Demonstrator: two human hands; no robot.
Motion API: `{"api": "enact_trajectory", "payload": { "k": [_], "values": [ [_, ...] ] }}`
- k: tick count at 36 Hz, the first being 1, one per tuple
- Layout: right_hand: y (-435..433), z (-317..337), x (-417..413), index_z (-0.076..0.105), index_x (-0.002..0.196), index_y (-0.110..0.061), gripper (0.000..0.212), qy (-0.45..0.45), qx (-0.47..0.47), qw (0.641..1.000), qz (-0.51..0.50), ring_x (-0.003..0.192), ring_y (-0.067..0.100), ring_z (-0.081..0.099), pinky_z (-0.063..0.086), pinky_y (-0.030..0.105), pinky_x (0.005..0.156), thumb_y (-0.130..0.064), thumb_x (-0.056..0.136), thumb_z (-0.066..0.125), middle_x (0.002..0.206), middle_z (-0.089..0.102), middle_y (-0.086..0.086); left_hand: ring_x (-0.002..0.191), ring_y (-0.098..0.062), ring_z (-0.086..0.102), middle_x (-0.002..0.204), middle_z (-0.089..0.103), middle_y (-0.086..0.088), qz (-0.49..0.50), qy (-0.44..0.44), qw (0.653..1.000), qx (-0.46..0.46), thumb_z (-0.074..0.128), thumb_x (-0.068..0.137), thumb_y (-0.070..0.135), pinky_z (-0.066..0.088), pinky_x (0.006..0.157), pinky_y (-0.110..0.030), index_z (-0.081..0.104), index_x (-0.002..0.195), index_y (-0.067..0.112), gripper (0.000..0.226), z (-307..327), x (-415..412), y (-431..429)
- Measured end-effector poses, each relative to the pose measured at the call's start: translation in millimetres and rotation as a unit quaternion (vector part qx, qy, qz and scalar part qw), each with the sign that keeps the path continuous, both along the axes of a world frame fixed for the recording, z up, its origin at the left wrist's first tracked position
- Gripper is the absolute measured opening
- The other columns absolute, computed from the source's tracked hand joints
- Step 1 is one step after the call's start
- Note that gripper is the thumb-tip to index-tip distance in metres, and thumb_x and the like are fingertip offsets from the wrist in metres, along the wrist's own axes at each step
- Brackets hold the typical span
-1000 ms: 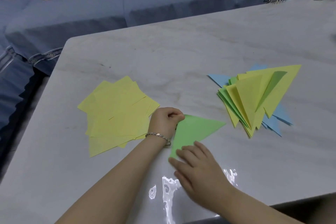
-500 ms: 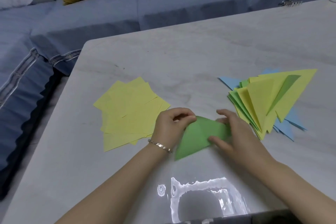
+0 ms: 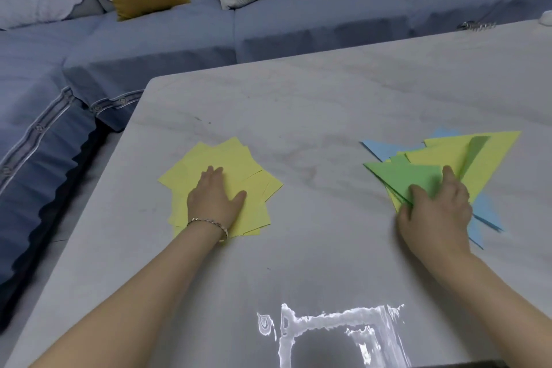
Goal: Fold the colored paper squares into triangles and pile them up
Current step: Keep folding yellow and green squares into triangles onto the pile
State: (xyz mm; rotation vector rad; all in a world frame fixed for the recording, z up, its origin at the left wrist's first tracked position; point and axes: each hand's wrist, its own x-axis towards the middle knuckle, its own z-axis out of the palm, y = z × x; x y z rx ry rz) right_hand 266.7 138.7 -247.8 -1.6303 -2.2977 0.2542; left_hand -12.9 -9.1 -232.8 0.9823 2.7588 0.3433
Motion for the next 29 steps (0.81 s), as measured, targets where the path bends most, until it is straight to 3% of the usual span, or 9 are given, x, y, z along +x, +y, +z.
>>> {"api": "enact_trajectory", "payload": {
  "k": [5, 11, 13, 15, 17, 19, 22, 26, 29],
  "values": [
    [-25.3, 1.5, -9.7, 0.069, 0.087, -0.002, 0.025, 0.045, 0.093, 0.989, 0.11, 0.114, 0.051, 0.045, 0.031, 0.053, 0.097, -0.008, 0.066, 0.058, 0.124, 0.049, 0.033, 0.112, -0.029, 0.05, 0.124, 0.052, -0.008, -0.02, 0.062, 0.995, -0.078, 0.041, 0.095, 0.039, 0.04, 0.08, -0.035, 0.041, 0.125, 0.011, 0.041, 6.6, -16.1, 7.6],
    [-44.5, 0.7, -13.6, 0.072, 0.079, -0.013, 0.013, 0.083, 0.011, 0.968, 0.235, 0.095, 0.039, 0.061, 0.045, 0.044, 0.083, -0.008, 0.071, 0.063, 0.097, 0.065, 0.014, 0.095, -0.027, 0.057, 0.107, 0.056, -0.009, -0.147, 0.221, 0.941, -0.209, 0.036, 0.092, 0.003, 0.035, 0.061, -0.03, 0.038, 0.121, 0.006, 0.03, 7.7, -25.3, 7.4],
    [-46.3, 3.0, -13.6, 0.072, 0.091, -0.011, 0.018, 0.083, -0.043, 0.965, 0.244, 0.102, 0.033, 0.059, 0.038, 0.034, 0.087, -0.002, 0.076, 0.066, 0.101, 0.064, 0.01, 0.09, -0.028, 0.06, 0.103, 0.059, -0.009, -0.144, 0.224, 0.949, -0.169, 0.037, 0.087, -0.002, 0.032, 0.056, -0.028, 0.044, 0.116, 0.007, 0.032, 11.7, -21.9, 5.1],
    [-48.6, 7.9, -14.5, 0.067, 0.109, -0.012, 0.028, 0.085, -0.085, 0.96, 0.252, 0.116, 0.025, 0.051, 0.028, 0.022, 0.095, -0.004, 0.082, 0.062, 0.117, 0.059, 0.006, 0.076, -0.031, 0.063, 0.087, 0.065, -0.011, -0.171, 0.227, 0.959, -0.015, 0.039, 0.076, -0.006, 0.033, 0.052, -0.025, 0.057, 0.1, 0.007, 0.032, 13.3, -14.6, 2.5],
    [-50.8, 10.3, -15.2, 0.052, 0.128, -0.019, 0.045, 0.116, -0.088, 0.952, 0.268, 0.126, 0.016, 0.039, 0.019, 0.013, 0.098, -0.008, 0.085, 0.06, 0.132, 0.046, -0.001, 0.064, -0.03, 0.066, 0.072, 0.067, -0.01, -0.215, 0.183, 0.951, 0.124, 0.039, 0.069, 0.003, 0.042, 0.052, -0.026, 0.065, 0.081, 0.008, 0.029, 17.1, 1.2, -1.7],
    [-52.6, 15.1, -19.0, 0.038, 0.135, -0.029, 0.066, 0.163, -0.066, 0.945, 0.277, 0.128, 0.011, 0.03, 0.014, 0.008, 0.099, -0.008, 0.081, 0.068, 0.138, 0.036, -0.004, 0.085, -0.028, 0.069, 0.089, 0.071, -0.009, -0.253, 0.15, 0.929, 0.225, 0.04, 0.074, 0.014, 0.05, 0.07, -0.03, 0.065, 0.084, 0.016, 0.028, 12.1, 23.1, -7.5],
    [-54.0, 16.9, -23.4, 0.032, 0.136, -0.031, 0.082, 0.198, -0.016, 0.932, 0.304, 0.128, 0.014, 0.028, 0.022, 0.011, 0.102, -0.009, 0.071, 0.077, 0.14, 0.027, -0.002, 0.118, -0.025, 0.051, 0.12, 0.057, -0.002, -0.225, 0.02, 0.918, 0.325, 0.047, 0.078, 0.011, 0.039, 0.099, -0.026, 0.068, 0.085, 0.021, 0.024, 16.5, 64.5, -14.5],
    [-54.4, 15.9, -21.7, 0.053, 0.114, -0.035, 0.041, 0.216, 0.032, 0.904, 0.367, 0.123, 0.018, 0.037, 0.033, 0.027, 0.099, -0.023, 0.075, 0.052, 0.135, 0.036, -0.002, 0.125, 0.0, 0.038, 0.136, 0.041, 0.005, -0.073, -0.198, 0.919, 0.333, 0.056, 0.08, -0.008, 0.033, 0.094, -0.005, 0.066, 0.069, 0.04, 0.05, 34.4, 98.0, -18.9],
    [-54.9, 5.5, -16.2, 0.058, 0.103, -0.033, 0.02, 0.222, 0.058, 0.883, 0.41, 0.118, 0.016, 0.044, 0.036, 0.031, 0.093, -0.026, 0.086, 0.051, 0.126, 0.047, -0.006, 0.114, -0.01, 0.055, 0.096, 0.068, -0.013, 0.022, -0.317, 0.887, 0.336, 0.054, 0.082, -0.01, 0.046, 0.085, -0.013, 0.071, 0.059, 0.036, 0.054, 40.0, 98.4, -16.1]
  ]
}}
